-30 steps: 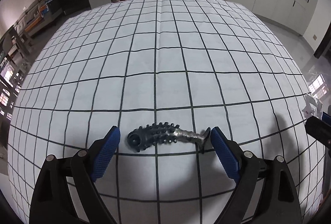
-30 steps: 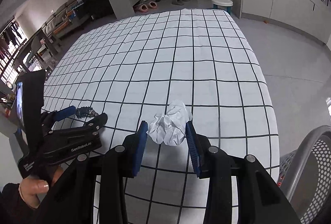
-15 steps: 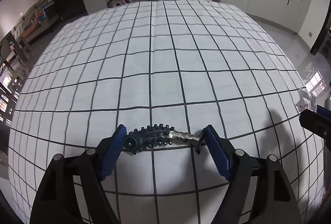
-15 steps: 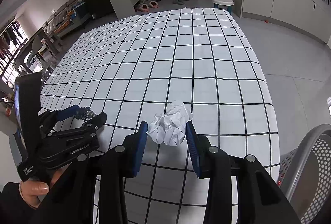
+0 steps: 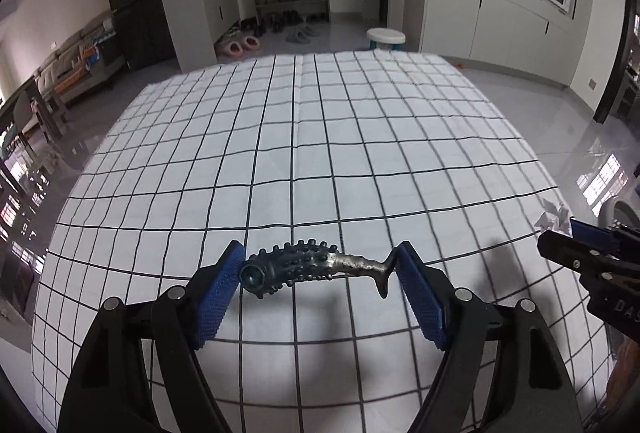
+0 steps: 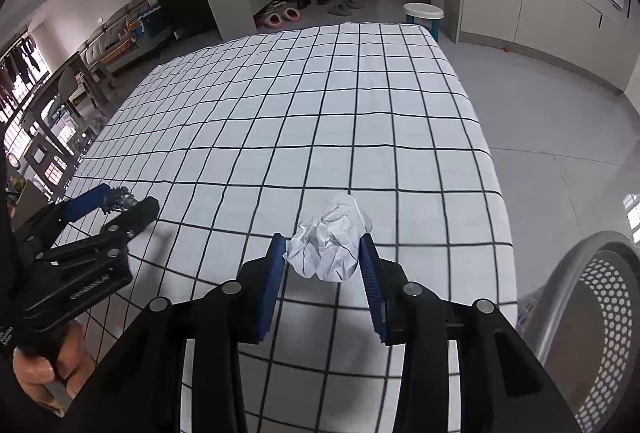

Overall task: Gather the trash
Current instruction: 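Carry the keychain and tissue over the grey basket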

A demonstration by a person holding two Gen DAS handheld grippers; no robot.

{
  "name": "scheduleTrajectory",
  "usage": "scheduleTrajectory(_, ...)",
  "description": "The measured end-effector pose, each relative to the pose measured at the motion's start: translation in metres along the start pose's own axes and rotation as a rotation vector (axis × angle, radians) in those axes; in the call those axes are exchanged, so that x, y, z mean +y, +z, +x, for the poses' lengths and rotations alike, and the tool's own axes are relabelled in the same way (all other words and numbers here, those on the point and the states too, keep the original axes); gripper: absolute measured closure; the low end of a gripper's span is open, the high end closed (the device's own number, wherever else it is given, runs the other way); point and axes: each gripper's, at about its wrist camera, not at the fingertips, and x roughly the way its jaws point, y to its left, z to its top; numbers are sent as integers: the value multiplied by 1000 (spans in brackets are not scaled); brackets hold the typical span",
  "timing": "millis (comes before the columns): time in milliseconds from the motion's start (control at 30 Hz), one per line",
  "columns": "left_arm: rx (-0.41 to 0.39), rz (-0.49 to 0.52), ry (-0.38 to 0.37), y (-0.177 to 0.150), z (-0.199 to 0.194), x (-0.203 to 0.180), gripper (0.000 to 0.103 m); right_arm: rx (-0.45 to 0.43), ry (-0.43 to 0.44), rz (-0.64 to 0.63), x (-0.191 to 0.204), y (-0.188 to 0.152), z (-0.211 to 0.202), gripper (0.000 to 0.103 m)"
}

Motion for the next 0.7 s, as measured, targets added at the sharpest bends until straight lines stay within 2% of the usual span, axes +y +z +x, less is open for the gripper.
scheduleTrajectory(200,-36,17,-24,-7,-20,-12,28,-33,-22,11,-10,-14,-20,66)
scheduleTrajectory(367,-56,43,-55,-17,-30,-27,28,-45,-45,80,-32,-36,-39,66)
scheduleTrajectory(467,-47,74,-92,-23,-34,-44,28,-57,-70,113,-45,-50,-51,66)
scheduleTrajectory(700,-42,194,-214,-42,-54,-109,28,-95,-162,225,-97,-89,-93,66)
